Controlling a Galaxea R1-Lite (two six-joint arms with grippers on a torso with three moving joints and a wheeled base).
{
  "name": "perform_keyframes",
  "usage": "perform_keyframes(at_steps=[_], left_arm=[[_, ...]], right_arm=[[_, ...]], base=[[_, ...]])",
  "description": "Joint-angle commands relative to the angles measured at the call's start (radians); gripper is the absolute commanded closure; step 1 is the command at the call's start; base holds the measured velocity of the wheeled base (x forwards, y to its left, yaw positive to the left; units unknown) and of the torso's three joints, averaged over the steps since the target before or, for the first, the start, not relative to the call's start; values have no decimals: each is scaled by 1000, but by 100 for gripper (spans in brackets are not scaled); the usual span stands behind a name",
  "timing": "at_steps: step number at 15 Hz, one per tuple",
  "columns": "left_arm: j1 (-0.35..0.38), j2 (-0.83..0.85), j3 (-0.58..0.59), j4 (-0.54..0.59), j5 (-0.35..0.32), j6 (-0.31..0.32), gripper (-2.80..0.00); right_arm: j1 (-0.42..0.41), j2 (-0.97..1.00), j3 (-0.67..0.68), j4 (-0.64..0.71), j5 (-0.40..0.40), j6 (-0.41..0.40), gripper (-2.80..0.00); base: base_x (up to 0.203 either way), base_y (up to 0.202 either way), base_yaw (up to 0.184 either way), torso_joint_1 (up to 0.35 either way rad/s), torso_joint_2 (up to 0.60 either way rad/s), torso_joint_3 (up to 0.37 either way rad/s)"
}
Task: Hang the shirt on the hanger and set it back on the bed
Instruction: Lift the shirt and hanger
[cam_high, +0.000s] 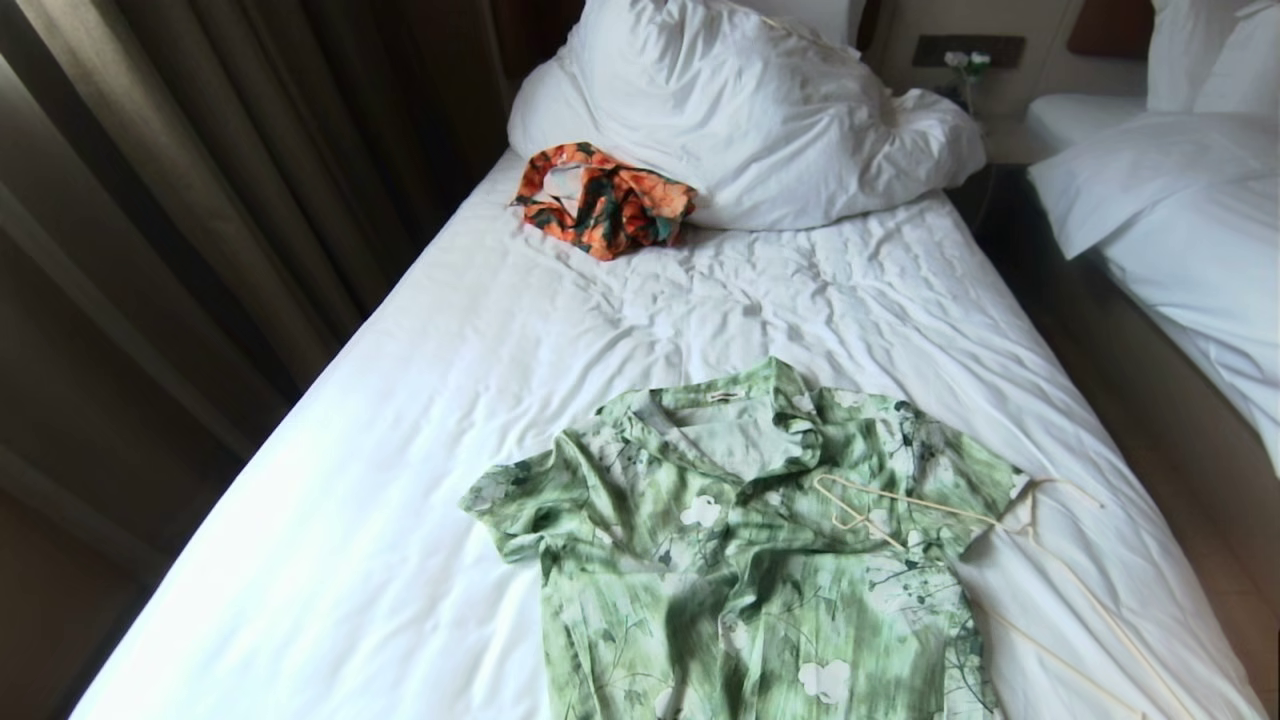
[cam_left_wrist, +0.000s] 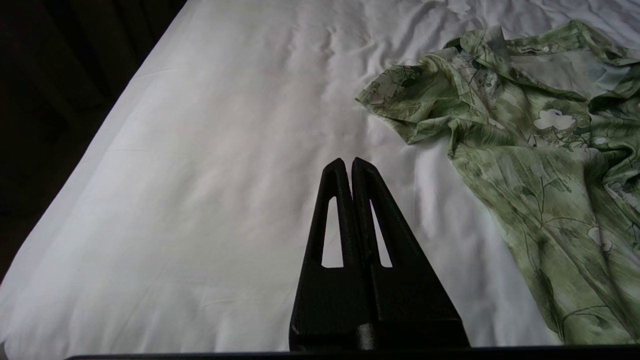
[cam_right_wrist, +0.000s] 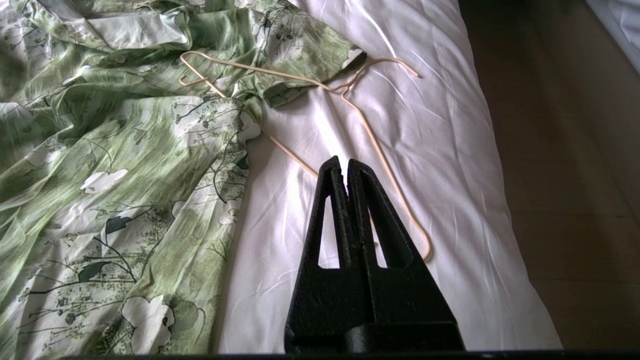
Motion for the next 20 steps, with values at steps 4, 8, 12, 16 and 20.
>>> perform_keyframes(at_steps=[4,8,12,16,20], left_arm=[[0,1,1,0,1,-1,0],[0,1,2,0,1,-1,0],[0,1,2,0,1,-1,0],[0,1,2,0,1,-1,0],[0,1,2,0,1,-1,0]], right_arm=[[1,-1,0,0,0,-2,0],[1,-2,-3,8,-1,-10,0],[0,18,-30,11,13,-34,0],[0,190,-141,9,20,-29,0],[1,492,-299,2,34,78,0]], base=[[0,0,0,0,0,0],[0,0,0,0,0,0],[0,0,0,0,0,0],[0,0,0,0,0,0],[0,0,0,0,0,0]])
